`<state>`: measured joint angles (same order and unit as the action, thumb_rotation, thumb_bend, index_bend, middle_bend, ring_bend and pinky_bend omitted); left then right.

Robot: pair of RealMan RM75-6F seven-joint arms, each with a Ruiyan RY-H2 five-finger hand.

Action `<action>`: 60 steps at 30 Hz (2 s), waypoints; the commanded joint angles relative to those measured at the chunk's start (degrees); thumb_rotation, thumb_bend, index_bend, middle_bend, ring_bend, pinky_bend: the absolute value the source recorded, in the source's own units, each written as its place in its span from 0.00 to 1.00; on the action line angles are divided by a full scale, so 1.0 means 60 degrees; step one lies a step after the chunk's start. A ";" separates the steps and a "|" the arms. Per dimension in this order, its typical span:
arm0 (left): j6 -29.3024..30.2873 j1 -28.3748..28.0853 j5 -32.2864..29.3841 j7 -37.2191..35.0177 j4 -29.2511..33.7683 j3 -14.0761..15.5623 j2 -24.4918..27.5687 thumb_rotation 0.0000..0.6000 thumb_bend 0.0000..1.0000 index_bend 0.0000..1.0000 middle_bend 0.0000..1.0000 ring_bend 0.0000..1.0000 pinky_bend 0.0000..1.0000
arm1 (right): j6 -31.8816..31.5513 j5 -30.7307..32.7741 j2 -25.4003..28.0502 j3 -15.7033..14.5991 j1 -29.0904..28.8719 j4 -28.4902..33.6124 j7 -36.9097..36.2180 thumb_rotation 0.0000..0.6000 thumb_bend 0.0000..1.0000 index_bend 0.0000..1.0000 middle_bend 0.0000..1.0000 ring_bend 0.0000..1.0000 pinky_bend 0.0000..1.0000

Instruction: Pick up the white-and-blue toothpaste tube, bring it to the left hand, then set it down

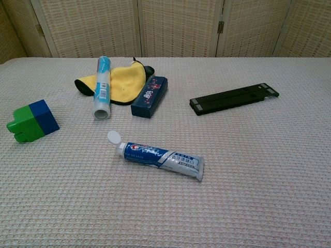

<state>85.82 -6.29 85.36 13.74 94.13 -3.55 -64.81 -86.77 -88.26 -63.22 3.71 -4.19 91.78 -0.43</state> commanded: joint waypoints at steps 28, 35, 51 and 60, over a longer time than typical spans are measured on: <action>0.0208 0.0155 0.0140 0.0086 0.0275 0.0152 0.0168 1.00 0.22 0.11 0.14 0.13 0.00 | 0.1584 -0.1701 -0.0401 -0.0272 -0.1569 0.0566 -0.0344 1.00 0.14 0.04 0.10 0.19 0.09; 0.0224 0.0152 0.0229 0.0079 0.0409 0.0166 0.0258 1.00 0.22 0.11 0.14 0.13 0.00 | 0.3461 -0.1458 -0.1405 -0.0025 -0.2868 0.1124 0.0610 1.00 0.14 0.02 0.06 0.15 0.09; 0.0379 0.0335 0.0356 -0.0184 0.0643 0.0287 0.0500 1.00 0.22 0.12 0.14 0.14 0.00 | 0.5647 0.1096 -0.4325 0.0907 -0.4711 0.0836 0.3196 1.00 0.14 0.00 0.00 0.06 0.05; 0.0341 0.0336 0.0430 -0.0362 0.0719 0.0314 0.0571 1.00 0.22 0.12 0.14 0.14 0.00 | 0.6038 0.2085 -0.5835 0.1233 -0.5557 -0.0545 0.3770 1.00 0.14 0.00 0.00 0.05 0.04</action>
<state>87.87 -4.28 87.93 11.57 98.43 -1.68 -61.39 -51.07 -76.53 -96.87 10.61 -36.47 89.88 21.58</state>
